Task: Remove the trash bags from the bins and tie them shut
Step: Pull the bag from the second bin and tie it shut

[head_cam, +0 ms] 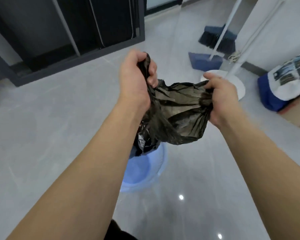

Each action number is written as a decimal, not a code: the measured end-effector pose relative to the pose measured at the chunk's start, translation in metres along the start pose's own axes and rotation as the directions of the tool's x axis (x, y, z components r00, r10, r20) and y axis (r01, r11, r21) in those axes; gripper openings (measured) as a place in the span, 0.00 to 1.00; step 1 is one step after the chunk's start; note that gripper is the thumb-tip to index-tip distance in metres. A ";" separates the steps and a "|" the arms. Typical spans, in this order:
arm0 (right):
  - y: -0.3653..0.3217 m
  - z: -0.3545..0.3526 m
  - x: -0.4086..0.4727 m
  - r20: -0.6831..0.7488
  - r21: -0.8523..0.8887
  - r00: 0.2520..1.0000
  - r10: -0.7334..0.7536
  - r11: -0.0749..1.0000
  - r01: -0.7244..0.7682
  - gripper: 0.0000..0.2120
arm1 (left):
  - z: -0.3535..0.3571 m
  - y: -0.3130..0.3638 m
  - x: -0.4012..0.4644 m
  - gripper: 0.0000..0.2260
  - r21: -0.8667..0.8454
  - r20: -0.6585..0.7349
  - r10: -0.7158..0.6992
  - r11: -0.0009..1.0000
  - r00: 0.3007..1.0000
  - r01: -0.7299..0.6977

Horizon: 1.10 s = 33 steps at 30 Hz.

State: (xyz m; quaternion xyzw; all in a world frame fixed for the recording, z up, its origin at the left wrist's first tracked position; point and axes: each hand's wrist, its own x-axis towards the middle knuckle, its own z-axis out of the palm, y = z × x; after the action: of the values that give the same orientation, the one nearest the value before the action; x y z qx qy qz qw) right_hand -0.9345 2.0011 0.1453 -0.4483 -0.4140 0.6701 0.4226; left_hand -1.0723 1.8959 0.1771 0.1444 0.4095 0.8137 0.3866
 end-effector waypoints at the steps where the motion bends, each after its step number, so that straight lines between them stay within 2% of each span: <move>1: -0.006 -0.013 -0.002 -0.029 0.011 0.999 -0.033 0.999 0.033 0.17 | 0.015 -0.006 -0.005 0.13 -0.001 0.028 -0.007 1.000 1.000 0.007; 6: -0.044 -0.097 -0.020 -0.198 0.037 0.973 -0.115 0.991 0.125 0.16 | 0.081 -0.030 -0.039 0.15 -0.006 0.166 -0.040 0.999 0.985 0.041; 10: -0.061 -0.162 -0.025 -0.266 0.038 0.950 -0.162 0.983 0.179 0.14 | 0.125 -0.056 -0.067 0.14 0.058 0.316 -0.067 0.997 0.947 0.051; 16: -0.048 -0.222 -0.052 -0.316 -0.055 0.944 -0.098 0.995 0.085 0.18 | 0.161 -0.099 -0.108 0.11 0.187 0.343 -0.176 0.976 0.923 0.117; 22: -0.075 -0.236 -0.063 -0.365 -0.007 0.915 -0.173 0.983 0.183 0.13 | 0.205 -0.089 -0.128 0.12 0.177 0.417 -0.110 0.983 0.902 0.038; 26: -0.082 -0.239 -0.068 -0.351 -0.008 0.923 -0.160 0.986 0.168 0.15 | 0.199 -0.102 -0.130 0.10 0.263 0.360 -0.144 0.963 0.922 0.048; 29: -0.069 -0.252 -0.062 -0.356 -0.052 0.924 -0.137 0.991 0.127 0.15 | 0.169 -0.130 -0.115 0.09 0.451 0.189 -0.182 0.889 0.965 0.080; 31: -0.050 -0.269 -0.058 -0.364 -0.134 0.923 -0.123 0.988 0.078 0.15 | 0.143 -0.154 -0.098 0.08 0.592 0.081 -0.196 0.798 0.977 0.110; 33: -0.027 -0.284 -0.059 -0.382 -0.337 0.915 -0.132 0.942 -0.004 0.14 | 0.114 -0.178 -0.085 0.09 0.699 0.025 -0.215 0.702 0.976 0.137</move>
State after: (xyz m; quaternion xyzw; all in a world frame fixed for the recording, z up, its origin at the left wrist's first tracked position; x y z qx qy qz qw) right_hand -0.6451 2.0038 0.1130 -0.6259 -0.4400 0.4710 0.4390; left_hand -0.8629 1.9606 0.1166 0.2811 0.6751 0.5517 0.4012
